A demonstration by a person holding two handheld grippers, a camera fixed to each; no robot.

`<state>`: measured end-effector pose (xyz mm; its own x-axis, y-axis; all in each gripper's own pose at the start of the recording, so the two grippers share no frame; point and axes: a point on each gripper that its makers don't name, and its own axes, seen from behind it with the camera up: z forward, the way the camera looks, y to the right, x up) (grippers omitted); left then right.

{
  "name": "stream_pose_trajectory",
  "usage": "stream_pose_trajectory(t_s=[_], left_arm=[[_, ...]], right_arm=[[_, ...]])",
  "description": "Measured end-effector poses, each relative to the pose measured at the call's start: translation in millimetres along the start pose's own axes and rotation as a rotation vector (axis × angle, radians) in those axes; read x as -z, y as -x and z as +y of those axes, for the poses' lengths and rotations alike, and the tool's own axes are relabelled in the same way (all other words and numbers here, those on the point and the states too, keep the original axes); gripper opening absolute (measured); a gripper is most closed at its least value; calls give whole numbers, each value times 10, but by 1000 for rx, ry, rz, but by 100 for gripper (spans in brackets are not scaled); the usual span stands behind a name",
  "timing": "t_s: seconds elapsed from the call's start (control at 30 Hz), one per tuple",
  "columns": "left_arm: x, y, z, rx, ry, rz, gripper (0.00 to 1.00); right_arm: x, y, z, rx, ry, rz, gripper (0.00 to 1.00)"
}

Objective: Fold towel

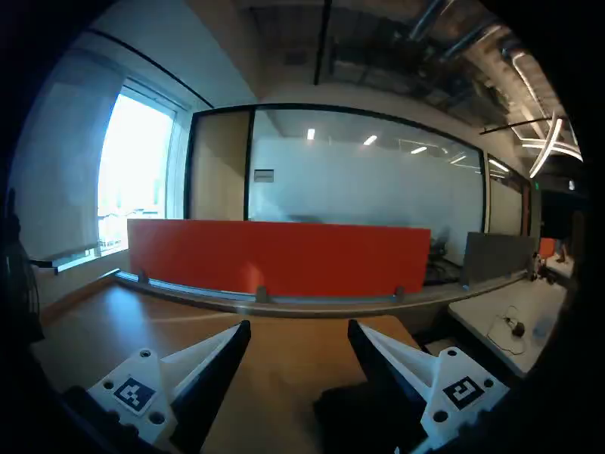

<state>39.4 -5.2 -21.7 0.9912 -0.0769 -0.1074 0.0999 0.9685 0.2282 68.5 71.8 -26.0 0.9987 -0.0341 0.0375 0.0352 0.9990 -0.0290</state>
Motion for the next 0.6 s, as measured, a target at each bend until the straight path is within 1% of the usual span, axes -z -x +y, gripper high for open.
stream_pose_trajectory(t_s=[0.17,0.27,0.4,0.6], left_arm=[[-65,-87,-72,4,-4,27,90],[-90,-138,-107,5,-4,41,90],[-114,-180,-142,9,0,51,90],[-144,-194,-169,9,9,55,90]], right_arm=[[-32,-124,-259,22,-14,25,100],[-55,-169,-368,24,-11,31,100],[-76,-206,-482,12,-6,37,100],[-111,-171,-568,1,-5,33,100]])
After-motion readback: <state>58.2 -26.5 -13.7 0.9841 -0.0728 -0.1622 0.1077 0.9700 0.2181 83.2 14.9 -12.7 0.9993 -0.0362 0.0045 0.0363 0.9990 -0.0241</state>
